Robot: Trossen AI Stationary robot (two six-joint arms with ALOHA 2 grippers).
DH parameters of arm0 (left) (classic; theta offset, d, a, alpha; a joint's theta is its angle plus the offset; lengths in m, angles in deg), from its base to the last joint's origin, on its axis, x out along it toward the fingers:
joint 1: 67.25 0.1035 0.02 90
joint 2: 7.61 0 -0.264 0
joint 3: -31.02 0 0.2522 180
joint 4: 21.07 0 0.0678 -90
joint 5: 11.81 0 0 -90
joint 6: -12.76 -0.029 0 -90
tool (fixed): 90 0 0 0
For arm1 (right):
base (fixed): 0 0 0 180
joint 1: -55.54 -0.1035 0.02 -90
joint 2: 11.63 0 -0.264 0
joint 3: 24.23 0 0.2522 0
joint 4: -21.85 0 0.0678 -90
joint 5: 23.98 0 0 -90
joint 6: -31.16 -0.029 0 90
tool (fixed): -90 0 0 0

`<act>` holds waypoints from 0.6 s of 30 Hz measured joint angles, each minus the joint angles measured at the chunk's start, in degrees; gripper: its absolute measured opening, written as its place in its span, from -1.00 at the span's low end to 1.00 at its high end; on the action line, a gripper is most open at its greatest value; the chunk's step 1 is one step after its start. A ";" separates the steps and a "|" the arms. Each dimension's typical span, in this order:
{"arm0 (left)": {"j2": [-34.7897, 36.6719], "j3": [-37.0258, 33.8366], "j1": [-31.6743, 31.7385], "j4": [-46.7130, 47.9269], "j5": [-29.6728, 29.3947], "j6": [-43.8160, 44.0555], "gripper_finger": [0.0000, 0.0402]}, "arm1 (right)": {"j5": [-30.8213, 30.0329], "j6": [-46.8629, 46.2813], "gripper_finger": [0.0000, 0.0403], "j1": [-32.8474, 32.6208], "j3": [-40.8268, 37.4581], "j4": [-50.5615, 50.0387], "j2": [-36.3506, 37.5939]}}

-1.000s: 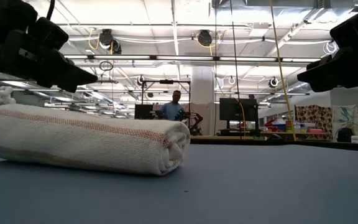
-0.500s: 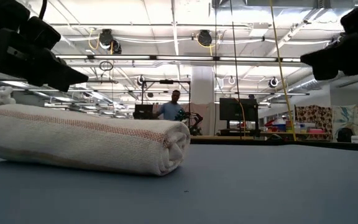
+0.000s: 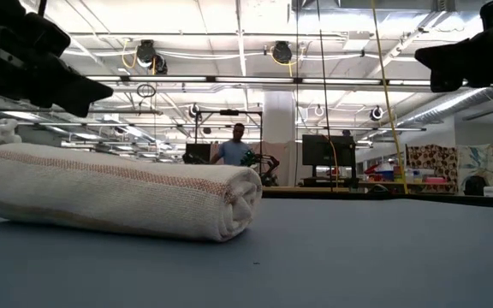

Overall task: Roll towel
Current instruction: Return to Home Position

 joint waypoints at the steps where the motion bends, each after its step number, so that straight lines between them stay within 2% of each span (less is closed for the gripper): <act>1: 1.08 0.00 0.00 1.23 0.01 -0.03 -0.98 | 1.05 -0.32 -0.95 1.03 0.00 0.04 0.00; 4: 3.64 -0.02 0.00 1.77 0.09 -0.08 -0.98 | 4.53 -1.80 -0.95 3.76 0.00 -0.60 0.00; 8: 5.93 0.11 0.00 2.36 0.29 -1.68 -0.98 | 4.93 -3.74 -0.95 7.18 0.00 -2.30 -0.03; 18: 6.60 0.17 0.00 2.82 0.27 -2.45 -0.98 | 11.29 -7.51 -0.95 12.31 0.00 -5.14 -0.58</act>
